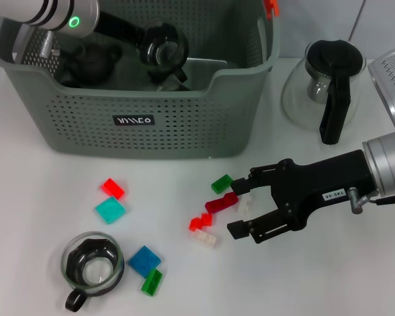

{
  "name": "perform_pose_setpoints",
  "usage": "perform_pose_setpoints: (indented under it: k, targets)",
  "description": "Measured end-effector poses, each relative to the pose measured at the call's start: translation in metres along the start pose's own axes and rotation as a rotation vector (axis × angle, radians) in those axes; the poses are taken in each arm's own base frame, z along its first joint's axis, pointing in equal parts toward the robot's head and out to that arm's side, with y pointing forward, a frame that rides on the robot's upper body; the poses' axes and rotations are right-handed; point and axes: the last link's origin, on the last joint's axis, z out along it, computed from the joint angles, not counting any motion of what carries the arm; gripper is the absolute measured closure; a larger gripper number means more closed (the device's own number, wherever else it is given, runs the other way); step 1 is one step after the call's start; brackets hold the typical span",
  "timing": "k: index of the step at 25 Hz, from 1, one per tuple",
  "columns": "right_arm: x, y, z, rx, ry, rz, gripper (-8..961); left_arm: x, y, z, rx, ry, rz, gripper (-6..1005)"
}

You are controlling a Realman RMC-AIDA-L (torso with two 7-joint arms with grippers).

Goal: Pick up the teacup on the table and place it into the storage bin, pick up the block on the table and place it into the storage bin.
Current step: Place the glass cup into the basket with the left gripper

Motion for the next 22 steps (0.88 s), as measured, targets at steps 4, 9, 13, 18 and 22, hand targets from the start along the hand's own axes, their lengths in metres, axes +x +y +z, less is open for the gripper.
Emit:
perform_pose_setpoints:
  k: [4,9,13,18,22]
  targets:
    - [0.0001,0.0000,0.0000,0.000,0.000,0.000,41,-0.0003,0.0005,0.0000,-0.002,-0.003,-0.001,955]
    - [0.0001,0.0000,0.0000,0.000,0.000,0.000,41,-0.0008,0.0006,-0.0001,-0.005,-0.005,-0.004,938]
    - [0.0000,0.0000,0.0000,0.000,0.000,0.000,41,-0.0014,0.0020,0.0007,-0.008,-0.008,-0.002,911]
    - [0.0000,0.0000,0.0000,0.000,0.000,0.000,41,-0.0029,0.0012,0.0006,-0.008,-0.008,-0.009,710]
    - [-0.0003,-0.0001,0.0001,0.000,0.000,-0.002,41,-0.0036,0.0018,0.0008,-0.010,-0.010,-0.009,588]
